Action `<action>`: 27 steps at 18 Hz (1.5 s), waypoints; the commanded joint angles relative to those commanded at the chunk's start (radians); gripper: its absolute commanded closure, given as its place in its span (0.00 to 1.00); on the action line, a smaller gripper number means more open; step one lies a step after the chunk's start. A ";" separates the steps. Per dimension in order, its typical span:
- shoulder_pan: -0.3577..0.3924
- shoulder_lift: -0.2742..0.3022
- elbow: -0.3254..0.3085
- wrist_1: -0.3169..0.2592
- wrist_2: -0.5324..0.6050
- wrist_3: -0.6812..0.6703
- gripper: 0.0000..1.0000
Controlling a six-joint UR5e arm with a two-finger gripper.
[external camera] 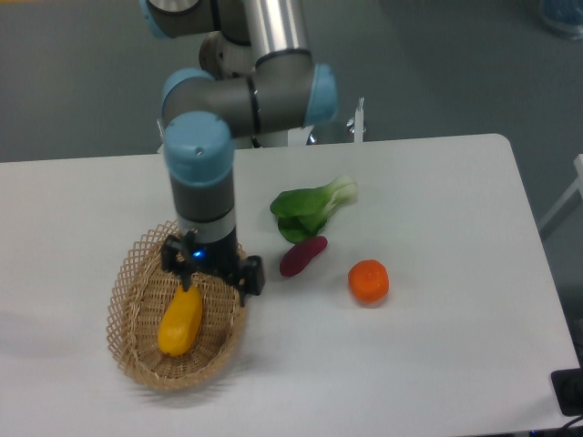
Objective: Pick up the mango from the basket
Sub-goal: 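Move the gripper over the basket and lower it onto the yellow mango, then close the gripper fingers around the yellow mango in the basket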
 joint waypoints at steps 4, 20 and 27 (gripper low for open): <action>-0.034 -0.052 0.011 0.003 0.009 -0.020 0.00; -0.078 -0.120 0.012 0.043 0.012 -0.014 0.00; -0.078 -0.134 0.015 0.042 0.038 -0.017 0.00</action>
